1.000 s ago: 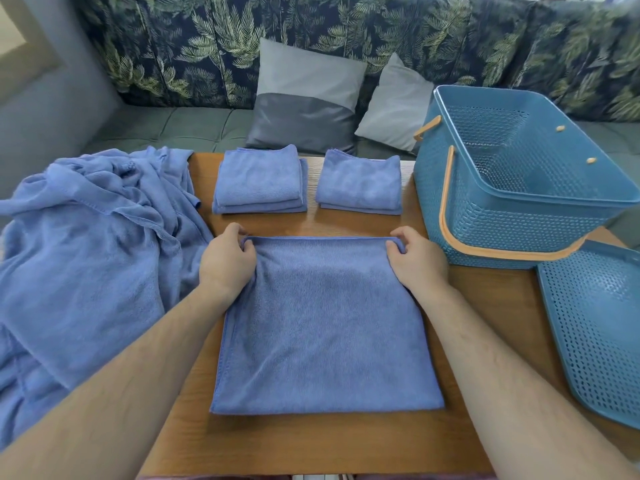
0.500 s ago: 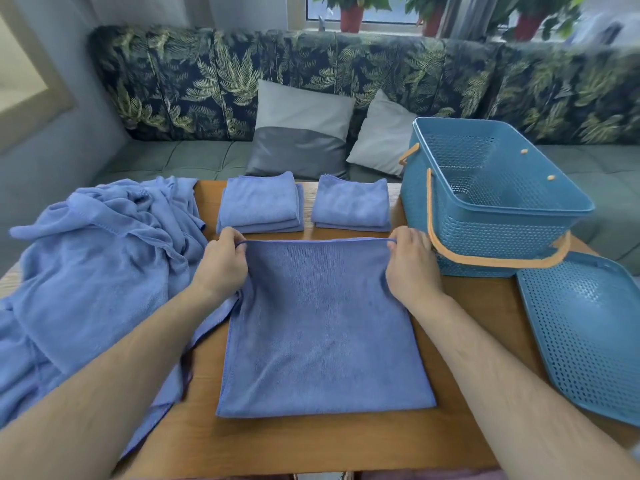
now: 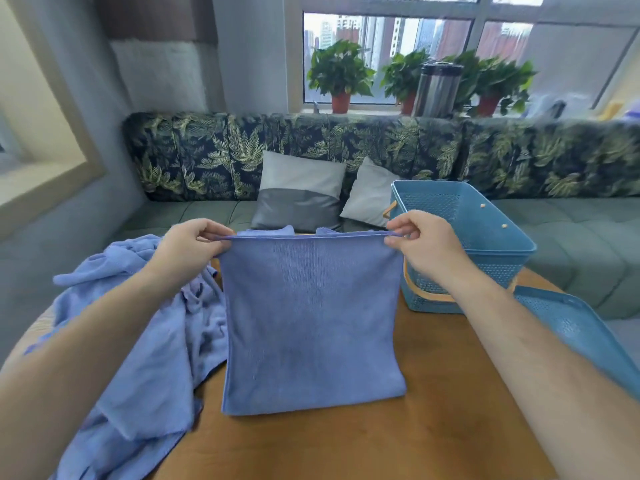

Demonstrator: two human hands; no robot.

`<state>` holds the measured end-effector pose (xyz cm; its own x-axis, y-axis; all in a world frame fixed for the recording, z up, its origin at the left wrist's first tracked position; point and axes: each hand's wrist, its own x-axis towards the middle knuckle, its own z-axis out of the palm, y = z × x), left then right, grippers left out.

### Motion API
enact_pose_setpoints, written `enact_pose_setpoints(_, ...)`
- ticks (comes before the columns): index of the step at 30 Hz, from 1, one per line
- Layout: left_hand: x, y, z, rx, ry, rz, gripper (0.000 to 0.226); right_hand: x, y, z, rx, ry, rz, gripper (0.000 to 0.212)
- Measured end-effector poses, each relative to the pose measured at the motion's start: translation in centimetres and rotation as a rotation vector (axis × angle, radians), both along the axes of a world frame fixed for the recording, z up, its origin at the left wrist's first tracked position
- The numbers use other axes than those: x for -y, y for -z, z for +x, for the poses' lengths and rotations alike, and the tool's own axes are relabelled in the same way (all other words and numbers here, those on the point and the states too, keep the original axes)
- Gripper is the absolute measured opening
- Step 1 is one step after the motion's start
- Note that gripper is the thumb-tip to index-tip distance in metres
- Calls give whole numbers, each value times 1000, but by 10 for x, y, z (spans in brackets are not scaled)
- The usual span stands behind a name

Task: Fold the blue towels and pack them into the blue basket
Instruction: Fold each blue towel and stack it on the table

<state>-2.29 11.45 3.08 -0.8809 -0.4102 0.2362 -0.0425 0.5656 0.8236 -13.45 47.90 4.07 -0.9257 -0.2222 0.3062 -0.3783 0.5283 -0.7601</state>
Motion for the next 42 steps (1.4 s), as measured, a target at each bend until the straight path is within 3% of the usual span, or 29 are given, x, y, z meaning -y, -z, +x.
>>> enact_pose_setpoints(7,3,-68,-11,10,20,-176,14,-9,-69,-15,-89,-15,147,9)
enact_pose_setpoints(10,-2,-92,-29,-10,-8,-279,13,-2,-90,-30,-53,15,101,12)
enact_pose_setpoints(19,6,-135,-56,-180,-36,-168,19,0,-141,-42,-140,58,12,13)
enact_pose_setpoints(24,-10,-93,-23,-91,23,-96,9,-22,-95,-7,-94,17,87,10)
enact_pose_setpoints(35,-52,111,98,269,137,-30,7,-73,128,110,197,-132,227,11)
enact_pose_setpoints(42,-64,135,133,317,207,-15,8,-89,145,150,287,-153,151,9)
